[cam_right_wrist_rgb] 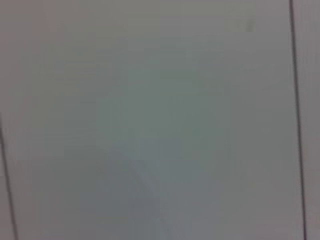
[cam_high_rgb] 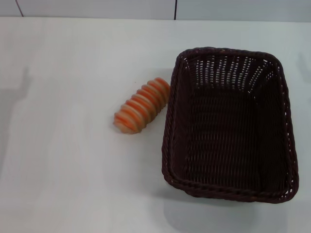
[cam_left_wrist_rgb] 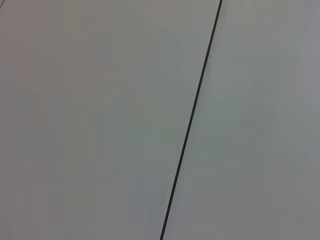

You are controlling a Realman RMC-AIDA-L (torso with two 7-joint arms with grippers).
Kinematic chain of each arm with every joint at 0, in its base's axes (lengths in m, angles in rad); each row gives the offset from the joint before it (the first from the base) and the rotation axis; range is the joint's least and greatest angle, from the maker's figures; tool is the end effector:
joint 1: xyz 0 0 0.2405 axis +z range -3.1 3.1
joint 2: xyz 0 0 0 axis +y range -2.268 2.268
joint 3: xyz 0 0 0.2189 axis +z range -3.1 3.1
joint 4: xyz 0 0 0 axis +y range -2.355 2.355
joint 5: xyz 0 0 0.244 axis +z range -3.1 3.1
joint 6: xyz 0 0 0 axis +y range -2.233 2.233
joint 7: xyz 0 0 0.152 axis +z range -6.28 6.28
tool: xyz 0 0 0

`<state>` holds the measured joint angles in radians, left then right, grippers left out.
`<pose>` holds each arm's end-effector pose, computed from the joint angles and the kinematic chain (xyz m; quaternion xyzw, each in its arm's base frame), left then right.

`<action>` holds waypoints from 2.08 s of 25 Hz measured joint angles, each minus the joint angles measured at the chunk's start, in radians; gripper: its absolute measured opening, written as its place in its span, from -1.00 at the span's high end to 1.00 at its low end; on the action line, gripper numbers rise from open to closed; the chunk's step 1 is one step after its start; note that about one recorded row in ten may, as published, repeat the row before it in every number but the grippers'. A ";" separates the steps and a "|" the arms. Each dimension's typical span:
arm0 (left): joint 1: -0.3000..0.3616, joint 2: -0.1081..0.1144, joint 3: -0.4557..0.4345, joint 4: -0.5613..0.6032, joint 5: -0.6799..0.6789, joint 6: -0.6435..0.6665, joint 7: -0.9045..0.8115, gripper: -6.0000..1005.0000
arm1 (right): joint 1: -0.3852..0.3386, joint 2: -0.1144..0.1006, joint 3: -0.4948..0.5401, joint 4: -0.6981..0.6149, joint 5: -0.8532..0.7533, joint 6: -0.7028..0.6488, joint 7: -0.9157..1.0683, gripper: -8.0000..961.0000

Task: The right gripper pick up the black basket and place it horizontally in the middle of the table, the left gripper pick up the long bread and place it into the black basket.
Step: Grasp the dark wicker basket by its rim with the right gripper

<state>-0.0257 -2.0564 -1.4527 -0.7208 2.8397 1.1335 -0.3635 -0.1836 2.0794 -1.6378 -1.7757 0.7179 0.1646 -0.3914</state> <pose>-0.3162 0.3132 0.0752 -0.5575 -0.2458 -0.4455 0.6560 0.1854 0.3598 0.1269 -0.6776 0.3120 0.2618 0.6123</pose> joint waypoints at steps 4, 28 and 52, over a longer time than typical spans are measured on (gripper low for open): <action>0.004 0.003 -0.005 -0.028 0.001 0.000 -0.002 -0.69 | 0.037 0.000 0.115 -0.093 -0.004 0.320 0.087 -0.57; -0.011 0.003 -0.055 -0.052 0.001 0.013 0.000 -0.69 | 0.286 -0.001 0.355 -0.205 -0.030 1.187 0.363 -0.57; 0.003 0.015 -0.058 -0.006 0.001 0.095 -0.003 -0.69 | 0.288 0.000 0.176 -0.106 -0.112 1.229 0.515 -0.57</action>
<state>-0.0226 -2.0411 -1.5110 -0.7271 2.8409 1.2288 -0.3667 0.1044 2.0792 -1.4615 -1.8813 0.6059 1.3934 0.1238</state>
